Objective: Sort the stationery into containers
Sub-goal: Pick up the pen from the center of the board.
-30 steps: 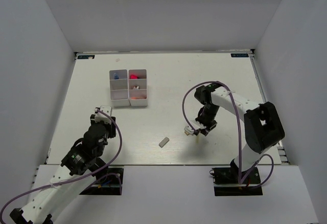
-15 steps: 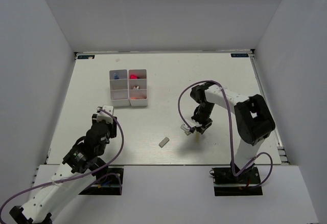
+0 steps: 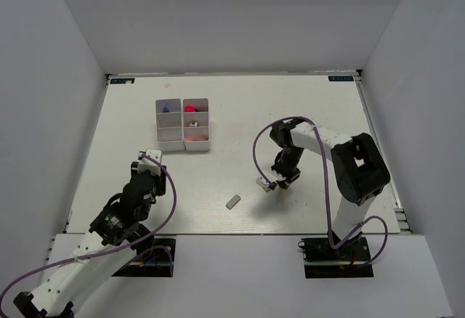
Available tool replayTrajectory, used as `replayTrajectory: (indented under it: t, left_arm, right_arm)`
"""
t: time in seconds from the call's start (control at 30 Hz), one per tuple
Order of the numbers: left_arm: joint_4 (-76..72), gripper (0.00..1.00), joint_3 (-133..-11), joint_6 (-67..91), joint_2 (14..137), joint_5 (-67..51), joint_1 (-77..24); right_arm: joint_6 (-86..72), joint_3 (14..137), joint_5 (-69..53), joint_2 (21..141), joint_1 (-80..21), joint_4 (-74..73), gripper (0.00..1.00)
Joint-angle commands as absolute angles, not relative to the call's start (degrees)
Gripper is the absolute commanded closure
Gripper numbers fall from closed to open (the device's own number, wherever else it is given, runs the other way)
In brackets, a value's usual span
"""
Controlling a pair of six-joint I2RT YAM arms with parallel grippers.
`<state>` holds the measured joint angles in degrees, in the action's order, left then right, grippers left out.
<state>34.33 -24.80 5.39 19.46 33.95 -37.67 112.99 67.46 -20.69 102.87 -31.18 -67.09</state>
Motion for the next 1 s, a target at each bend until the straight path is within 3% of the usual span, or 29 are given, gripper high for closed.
replayTrajectory:
  t: [0.0, 0.5, 0.67, 0.83, 0.9, 0.97]
  left_arm:
    - [34.1, 0.41, -25.22, 5.27, 20.04, 34.89, -37.79]
    - [34.28, 0.39, -25.22, 5.45, 19.25, 35.68, -37.88]
    - [34.28, 0.39, -25.14, 5.27, 18.72, 35.77, -37.79]
    - [34.28, 0.39, -25.23, 5.36, 18.19, 35.86, -37.79]
    - [34.45, 0.39, -25.22, 5.45, 18.11, 35.86, -37.79]
    - [34.37, 0.39, -25.23, 5.54, 17.84, 35.77, -37.79]
  right_arm:
    - [157.59, 65.57, -20.39, 103.1, -31.11, -65.31, 0.66]
    - [159.87, 54.43, -23.02, 100.38, -30.85, -46.79, 0.66]
    - [160.4, 42.57, -22.68, 95.2, -30.76, -28.54, 0.73]
    - [160.05, 37.53, -22.68, 92.38, -30.5, -27.6, 0.89]
    - [159.87, 36.48, -22.59, 91.24, -30.32, -28.47, 1.0]
    - [159.09, 36.65, -21.97, 90.79, -30.32, -30.75, 1.0]
